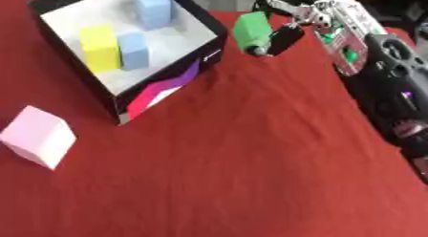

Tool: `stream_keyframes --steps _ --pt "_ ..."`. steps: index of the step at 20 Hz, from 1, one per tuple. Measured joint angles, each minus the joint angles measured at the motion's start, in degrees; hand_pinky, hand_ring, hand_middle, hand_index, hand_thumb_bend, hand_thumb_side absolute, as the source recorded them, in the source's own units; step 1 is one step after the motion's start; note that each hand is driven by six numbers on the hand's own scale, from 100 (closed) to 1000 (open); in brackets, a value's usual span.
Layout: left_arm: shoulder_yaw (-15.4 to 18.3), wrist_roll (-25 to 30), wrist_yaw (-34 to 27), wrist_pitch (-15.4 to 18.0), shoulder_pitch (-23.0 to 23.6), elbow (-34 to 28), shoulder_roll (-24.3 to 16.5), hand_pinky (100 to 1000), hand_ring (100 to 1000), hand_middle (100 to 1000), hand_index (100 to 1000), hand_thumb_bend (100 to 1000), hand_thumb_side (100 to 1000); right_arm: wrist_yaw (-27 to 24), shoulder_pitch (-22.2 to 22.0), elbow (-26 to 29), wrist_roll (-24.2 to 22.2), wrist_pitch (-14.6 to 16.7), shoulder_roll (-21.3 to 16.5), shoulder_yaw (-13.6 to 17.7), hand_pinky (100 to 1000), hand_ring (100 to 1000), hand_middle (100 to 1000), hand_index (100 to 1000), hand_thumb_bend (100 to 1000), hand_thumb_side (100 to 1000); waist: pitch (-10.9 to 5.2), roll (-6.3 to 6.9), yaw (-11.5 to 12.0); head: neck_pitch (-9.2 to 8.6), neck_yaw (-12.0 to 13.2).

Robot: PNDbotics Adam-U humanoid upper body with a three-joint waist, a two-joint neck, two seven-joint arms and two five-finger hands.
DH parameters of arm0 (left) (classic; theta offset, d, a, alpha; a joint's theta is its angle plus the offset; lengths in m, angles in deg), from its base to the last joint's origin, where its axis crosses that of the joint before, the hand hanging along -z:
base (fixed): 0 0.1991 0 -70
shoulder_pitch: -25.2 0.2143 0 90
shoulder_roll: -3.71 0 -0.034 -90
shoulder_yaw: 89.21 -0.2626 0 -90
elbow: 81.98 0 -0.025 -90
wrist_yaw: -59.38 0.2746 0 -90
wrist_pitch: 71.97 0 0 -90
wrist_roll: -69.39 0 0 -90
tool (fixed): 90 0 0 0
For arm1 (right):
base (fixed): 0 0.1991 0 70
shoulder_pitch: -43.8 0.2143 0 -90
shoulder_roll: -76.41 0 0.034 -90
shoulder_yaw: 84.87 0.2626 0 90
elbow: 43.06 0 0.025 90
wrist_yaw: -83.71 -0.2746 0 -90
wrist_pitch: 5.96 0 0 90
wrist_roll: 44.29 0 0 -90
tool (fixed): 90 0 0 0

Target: Pick up objects on the table and place them in the box.

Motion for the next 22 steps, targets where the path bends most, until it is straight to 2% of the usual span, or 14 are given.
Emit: stream_keyframes --steps 4,8,15,22 --pt "0.00 -0.07 -0.03 0.06 0.63 0.09 -0.01 852 737 802 760 231 761 -0.20 2.71 1.26 1.17 -1.83 -0.45 0.29 886 694 567 629 431 213 -1.45 0.28 -0.51 0.60 0.29" --pt "0.00 -0.11 -0.33 0.11 0.76 0.27 -0.01 851 737 802 760 232 758 -1.28 6.04 1.75 2.16 -2.69 0.25 -0.45 888 692 569 630 428 196 -1.59 0.32 -0.28 0.64 0.03" --pt "-0.37 0.15 -0.58 -0.15 0.12 0.30 -0.01 851 737 802 760 234 751 -1.34 11.62 1.70 3.56 -3.53 4.32 -2.67 891 683 571 627 418 134 -1.90 0.23 0.69 1.03 -0.92" --pt "-1.15 0.69 -1.50 -0.67 -1.38 0.26 0.09 850 738 802 760 237 748 0.06 14.72 -1.90 6.58 -4.91 10.67 -4.78 894 673 570 622 411 100 -1.90 0.00 2.64 0.98 -2.85"
